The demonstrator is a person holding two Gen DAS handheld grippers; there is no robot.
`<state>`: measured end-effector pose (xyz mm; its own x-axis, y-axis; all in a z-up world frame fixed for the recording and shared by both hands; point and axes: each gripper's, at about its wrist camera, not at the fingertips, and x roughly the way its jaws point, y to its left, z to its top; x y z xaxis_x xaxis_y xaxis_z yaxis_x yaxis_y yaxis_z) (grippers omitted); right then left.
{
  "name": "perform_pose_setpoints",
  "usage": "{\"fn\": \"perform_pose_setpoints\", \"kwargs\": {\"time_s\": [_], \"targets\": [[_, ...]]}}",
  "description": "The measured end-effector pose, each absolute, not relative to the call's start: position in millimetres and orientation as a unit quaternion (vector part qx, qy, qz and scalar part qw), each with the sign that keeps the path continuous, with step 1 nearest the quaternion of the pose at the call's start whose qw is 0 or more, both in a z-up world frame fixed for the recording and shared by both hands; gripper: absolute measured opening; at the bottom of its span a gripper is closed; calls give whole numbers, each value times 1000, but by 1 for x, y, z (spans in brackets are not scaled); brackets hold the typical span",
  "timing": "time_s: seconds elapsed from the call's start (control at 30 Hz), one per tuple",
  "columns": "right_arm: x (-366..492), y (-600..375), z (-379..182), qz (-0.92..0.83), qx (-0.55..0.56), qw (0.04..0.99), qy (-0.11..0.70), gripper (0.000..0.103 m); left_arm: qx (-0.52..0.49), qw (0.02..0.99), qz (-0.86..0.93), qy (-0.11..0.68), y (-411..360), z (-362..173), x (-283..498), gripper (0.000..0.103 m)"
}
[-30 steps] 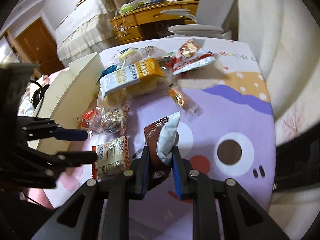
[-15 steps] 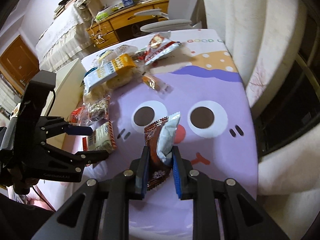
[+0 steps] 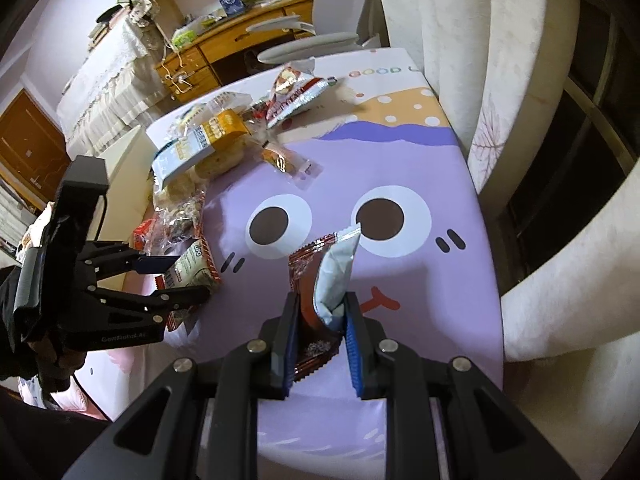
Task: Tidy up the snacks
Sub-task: 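Carry both snacks over the white tray and open both tools to drop them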
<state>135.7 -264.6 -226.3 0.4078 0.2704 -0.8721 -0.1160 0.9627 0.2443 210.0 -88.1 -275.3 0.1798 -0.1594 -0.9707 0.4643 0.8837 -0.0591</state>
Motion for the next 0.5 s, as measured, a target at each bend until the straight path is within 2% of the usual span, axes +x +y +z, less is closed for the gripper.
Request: {"fn": "perform_pose_setpoints", "kwargs": {"time_s": [0.2, 0.5], "targets": [[134, -255, -225, 89, 79, 827, 550, 21, 124, 759, -209, 604, -85, -260, 194, 46], [121, -226, -218, 37, 101, 811, 575, 21, 119, 780, -247, 562, -56, -198, 169, 46]]}}
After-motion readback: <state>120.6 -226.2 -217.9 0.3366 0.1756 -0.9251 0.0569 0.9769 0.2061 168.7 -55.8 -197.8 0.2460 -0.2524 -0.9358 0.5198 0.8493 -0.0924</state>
